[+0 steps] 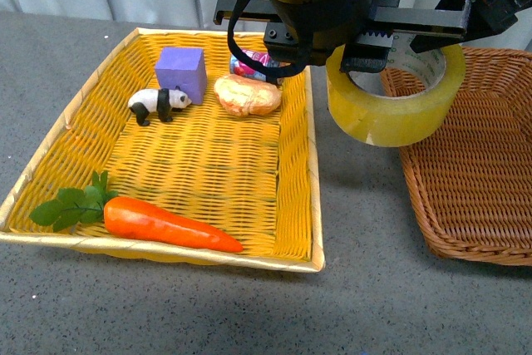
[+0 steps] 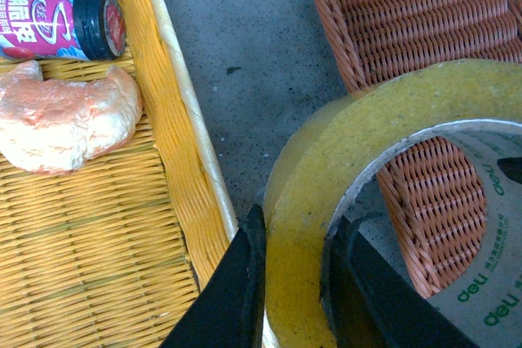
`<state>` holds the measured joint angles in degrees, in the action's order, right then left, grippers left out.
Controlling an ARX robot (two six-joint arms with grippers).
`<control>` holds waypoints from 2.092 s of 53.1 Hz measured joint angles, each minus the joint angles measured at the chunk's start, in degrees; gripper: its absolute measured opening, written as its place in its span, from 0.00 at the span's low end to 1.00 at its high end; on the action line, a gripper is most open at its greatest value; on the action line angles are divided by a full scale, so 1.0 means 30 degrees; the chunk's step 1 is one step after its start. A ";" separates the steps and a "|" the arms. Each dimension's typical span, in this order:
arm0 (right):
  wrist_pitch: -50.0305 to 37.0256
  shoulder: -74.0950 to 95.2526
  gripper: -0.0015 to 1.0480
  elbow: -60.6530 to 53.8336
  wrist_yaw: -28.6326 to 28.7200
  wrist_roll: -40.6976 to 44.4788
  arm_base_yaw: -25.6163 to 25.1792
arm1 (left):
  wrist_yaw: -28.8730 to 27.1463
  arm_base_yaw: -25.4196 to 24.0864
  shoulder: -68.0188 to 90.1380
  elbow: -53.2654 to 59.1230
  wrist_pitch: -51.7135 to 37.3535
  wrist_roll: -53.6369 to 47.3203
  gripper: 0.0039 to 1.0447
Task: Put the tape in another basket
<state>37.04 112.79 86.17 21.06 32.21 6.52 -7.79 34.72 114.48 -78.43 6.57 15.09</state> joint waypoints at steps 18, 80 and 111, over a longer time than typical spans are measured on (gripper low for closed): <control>0.0138 0.0415 0.16 0.0306 -0.0153 -0.1719 0.0160 | -0.0554 0.0058 -0.0058 0.1137 -0.2776 0.3104 0.22; -0.3089 0.2346 0.14 0.2244 -0.4663 -0.5158 -0.3089 | -0.2863 -0.0539 -0.1173 0.1588 -0.4903 1.0659 0.94; -0.5727 0.2062 0.14 -0.1668 -0.4940 -0.5093 -0.3963 | -1.2633 -0.4197 -0.1617 -0.0036 0.2055 1.5402 0.94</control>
<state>19.86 118.98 81.17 6.24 16.93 -5.37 -45.69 22.13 109.62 -78.54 12.73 61.30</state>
